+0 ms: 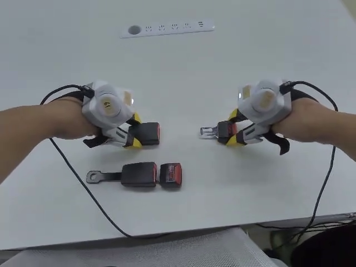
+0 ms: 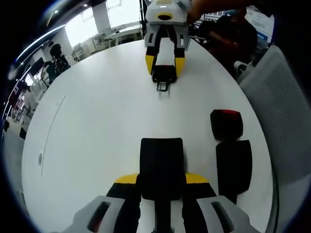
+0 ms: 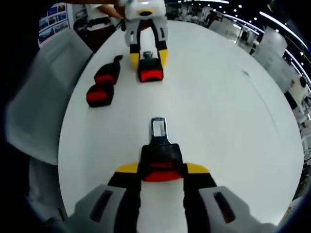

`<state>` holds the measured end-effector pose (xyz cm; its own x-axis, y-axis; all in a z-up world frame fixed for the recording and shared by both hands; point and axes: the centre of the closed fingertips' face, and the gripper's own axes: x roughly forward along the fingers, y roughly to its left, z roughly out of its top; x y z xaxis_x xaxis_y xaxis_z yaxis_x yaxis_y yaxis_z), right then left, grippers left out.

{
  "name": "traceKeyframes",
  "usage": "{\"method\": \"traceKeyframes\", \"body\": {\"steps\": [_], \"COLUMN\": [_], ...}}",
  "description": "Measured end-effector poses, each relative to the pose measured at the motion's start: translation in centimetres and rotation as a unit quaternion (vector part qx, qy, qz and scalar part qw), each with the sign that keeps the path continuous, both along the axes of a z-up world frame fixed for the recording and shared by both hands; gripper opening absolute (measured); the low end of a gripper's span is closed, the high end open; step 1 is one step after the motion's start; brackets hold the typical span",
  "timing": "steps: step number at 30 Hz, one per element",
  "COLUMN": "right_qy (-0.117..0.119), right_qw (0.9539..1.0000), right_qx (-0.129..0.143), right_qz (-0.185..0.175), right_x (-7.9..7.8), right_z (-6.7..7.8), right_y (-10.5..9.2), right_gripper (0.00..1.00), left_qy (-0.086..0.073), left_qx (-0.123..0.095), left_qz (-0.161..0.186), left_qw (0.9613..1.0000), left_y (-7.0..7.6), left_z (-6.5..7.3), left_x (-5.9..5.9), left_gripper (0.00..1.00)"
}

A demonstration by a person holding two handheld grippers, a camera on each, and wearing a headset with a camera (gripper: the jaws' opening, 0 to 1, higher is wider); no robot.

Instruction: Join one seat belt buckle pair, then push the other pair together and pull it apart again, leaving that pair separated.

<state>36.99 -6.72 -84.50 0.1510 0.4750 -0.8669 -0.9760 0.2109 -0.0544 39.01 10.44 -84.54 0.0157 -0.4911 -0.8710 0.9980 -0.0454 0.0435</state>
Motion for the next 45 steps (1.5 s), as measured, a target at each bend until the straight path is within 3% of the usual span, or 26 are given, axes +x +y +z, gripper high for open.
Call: {"method": "traceKeyframes", "body": {"steps": [6, 20, 45], "right_qy": [-0.003, -0.006, -0.015], "right_qw": [0.9999, 0.9995, 0.999], "right_qx": [-0.004, -0.008, 0.006], "right_qz": [0.016, 0.029, 0.042], "right_x": [0.4, 1.4, 1.9], "right_z": [0.0, -0.2, -0.7], "right_y": [3.1, 7.6, 9.1], "right_gripper": [0.32, 0.32, 0.32], "left_qy": [0.004, 0.004, 0.004], "left_qx": [0.004, 0.008, 0.008], "left_qz": [-0.001, -0.002, 0.007], "left_qw": [1.0, 1.0, 0.9999], "left_y": [-0.1, -0.1, 0.0], "left_z": [-0.1, -0.2, -0.2], "left_x": [0.1, 0.0, -0.1], "left_gripper": [0.33, 0.33, 0.33]}}
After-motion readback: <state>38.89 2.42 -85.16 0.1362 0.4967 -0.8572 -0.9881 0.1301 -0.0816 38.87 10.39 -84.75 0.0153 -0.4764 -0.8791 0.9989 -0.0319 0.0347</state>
